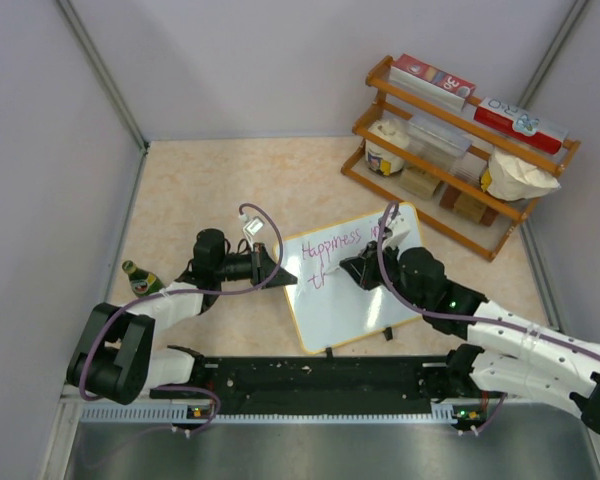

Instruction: Write a sentence on the whiteboard

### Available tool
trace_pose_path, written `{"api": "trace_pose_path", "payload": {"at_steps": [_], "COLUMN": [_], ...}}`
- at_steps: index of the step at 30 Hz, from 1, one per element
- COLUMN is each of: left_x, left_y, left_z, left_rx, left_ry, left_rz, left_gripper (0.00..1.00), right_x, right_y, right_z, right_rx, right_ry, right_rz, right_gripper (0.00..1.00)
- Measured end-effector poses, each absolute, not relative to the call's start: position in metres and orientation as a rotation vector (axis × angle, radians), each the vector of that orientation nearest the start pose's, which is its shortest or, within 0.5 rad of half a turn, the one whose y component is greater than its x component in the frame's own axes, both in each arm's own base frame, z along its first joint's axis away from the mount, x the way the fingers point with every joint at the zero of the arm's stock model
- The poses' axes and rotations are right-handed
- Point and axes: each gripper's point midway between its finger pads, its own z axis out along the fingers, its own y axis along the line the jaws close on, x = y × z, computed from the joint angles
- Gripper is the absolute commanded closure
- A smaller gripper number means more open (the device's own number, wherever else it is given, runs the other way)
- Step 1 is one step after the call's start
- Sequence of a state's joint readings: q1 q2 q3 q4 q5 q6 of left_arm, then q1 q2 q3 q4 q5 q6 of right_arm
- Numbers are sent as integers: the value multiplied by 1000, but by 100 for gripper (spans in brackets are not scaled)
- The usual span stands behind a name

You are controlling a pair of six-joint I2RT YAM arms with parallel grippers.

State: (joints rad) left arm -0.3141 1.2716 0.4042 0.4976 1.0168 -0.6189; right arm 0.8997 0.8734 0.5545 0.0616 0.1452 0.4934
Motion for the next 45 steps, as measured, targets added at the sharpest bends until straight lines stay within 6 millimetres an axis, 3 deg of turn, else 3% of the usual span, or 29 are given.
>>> {"api": "trace_pose_path", "payload": {"at_steps": [21, 36, 45], "left_x": [207, 207, 207], "left_y": [-237, -237, -238], "left_z": [133, 133, 133], "left_rx": [440, 439, 440], "left_ry": [2043, 2044, 2043], "left_rz": [-1573, -1573, -1573], "left_gripper": [100, 100, 100], "right_x": [222, 206, 204], "right_y": [253, 249, 243], "right_z": [205, 185, 188], "right_rx": [-274, -266, -258], "right_ry": [1875, 1913, 1910], "right_rz": [791, 853, 842], "right_gripper": [100, 100, 100]}}
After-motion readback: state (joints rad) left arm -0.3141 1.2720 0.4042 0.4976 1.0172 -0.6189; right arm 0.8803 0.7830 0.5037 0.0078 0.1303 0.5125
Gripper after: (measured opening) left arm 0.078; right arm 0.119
